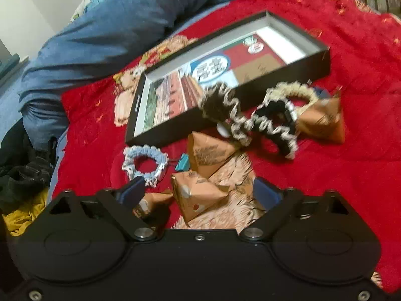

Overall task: Organize objects
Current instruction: 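Grasp a brown pyramid packet with the left tool while the right tool reaches for another, then close the right tool on a second brown pyramid packet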

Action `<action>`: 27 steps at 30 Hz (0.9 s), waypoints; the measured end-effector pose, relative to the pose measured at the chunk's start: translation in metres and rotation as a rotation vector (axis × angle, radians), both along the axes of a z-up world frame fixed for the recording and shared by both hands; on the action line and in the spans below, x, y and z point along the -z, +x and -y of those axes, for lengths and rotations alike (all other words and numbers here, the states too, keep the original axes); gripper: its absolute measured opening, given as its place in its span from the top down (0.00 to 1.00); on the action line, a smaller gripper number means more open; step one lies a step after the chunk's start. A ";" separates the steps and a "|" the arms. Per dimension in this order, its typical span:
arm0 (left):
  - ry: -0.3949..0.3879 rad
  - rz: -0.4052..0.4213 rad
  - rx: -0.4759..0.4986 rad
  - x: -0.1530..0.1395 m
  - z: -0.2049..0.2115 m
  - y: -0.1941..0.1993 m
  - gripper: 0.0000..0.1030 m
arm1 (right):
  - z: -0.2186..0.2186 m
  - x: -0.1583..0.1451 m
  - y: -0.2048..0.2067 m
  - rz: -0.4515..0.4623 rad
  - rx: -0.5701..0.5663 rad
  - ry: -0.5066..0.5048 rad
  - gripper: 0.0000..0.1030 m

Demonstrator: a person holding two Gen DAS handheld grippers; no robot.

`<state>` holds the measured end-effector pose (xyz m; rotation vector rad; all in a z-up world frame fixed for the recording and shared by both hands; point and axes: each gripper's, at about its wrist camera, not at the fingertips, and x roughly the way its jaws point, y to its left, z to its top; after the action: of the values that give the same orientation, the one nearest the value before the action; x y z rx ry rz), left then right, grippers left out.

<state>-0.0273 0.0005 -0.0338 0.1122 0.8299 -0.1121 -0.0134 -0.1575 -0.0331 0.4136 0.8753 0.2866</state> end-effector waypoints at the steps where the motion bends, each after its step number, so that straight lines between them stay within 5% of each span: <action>1: 0.001 0.002 -0.007 0.000 -0.001 0.000 0.51 | -0.003 0.002 0.003 -0.012 -0.011 -0.001 0.20; 8: -0.029 0.018 -0.064 0.004 -0.006 0.002 0.51 | -0.016 0.015 0.012 -0.053 -0.009 -0.050 0.40; 13: -0.016 0.012 -0.073 0.009 -0.003 0.004 0.50 | -0.021 0.016 0.012 -0.051 -0.010 -0.097 0.41; 17: -0.002 0.008 -0.062 0.008 0.003 0.004 0.51 | -0.022 0.014 0.010 -0.052 -0.010 -0.138 0.51; 27: 0.014 0.020 -0.060 0.010 0.014 0.004 0.51 | -0.012 0.011 0.011 -0.089 -0.001 -0.116 0.56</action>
<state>-0.0231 -0.0140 -0.0435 0.1009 0.8131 -0.0485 -0.0024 -0.1453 -0.0440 0.3204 0.9742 0.2186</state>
